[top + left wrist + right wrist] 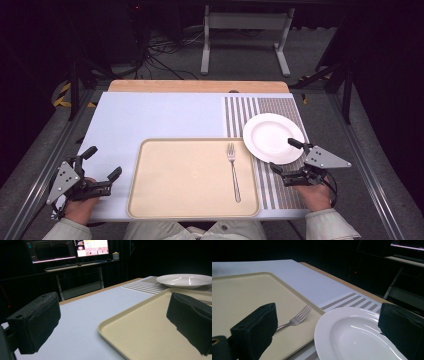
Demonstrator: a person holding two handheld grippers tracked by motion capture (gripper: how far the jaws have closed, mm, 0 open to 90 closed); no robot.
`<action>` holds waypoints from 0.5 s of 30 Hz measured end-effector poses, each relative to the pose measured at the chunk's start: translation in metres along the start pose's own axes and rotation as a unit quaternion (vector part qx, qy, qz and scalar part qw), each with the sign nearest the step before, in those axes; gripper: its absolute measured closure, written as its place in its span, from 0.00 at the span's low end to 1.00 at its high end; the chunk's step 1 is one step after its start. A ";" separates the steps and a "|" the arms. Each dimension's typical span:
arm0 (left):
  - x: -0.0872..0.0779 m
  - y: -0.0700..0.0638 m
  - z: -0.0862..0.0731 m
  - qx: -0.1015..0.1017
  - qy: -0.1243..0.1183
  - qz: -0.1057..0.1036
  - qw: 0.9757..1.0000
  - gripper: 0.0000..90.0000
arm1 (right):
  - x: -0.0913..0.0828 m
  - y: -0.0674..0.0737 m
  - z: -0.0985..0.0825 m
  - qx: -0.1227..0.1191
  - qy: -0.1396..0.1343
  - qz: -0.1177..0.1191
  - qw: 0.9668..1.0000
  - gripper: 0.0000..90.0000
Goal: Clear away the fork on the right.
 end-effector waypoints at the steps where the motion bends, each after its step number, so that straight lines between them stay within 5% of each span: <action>1: 0.000 0.000 0.000 0.000 -0.001 0.001 1.000 0.00 | 0.000 0.000 -0.003 0.002 -0.002 0.000 1.000 0.03; 9: -0.001 -0.001 0.002 0.006 -0.004 0.000 1.000 0.00 | -0.004 -0.005 -0.023 0.003 -0.005 -0.030 1.000 0.03; 15: -0.001 -0.002 0.003 0.012 -0.006 -0.003 1.000 0.00 | -0.004 -0.005 -0.033 0.025 -0.024 -0.021 0.999 0.02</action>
Point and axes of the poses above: each handheld gripper's, and its own axes: x roughly forward along the jaws, z roughly out of its top, y roughly to its left, the point moved 10 cm from there along x, roughly forward along the jaws, and after that the axes turned 9 degrees about z, right-handed, at the moved point
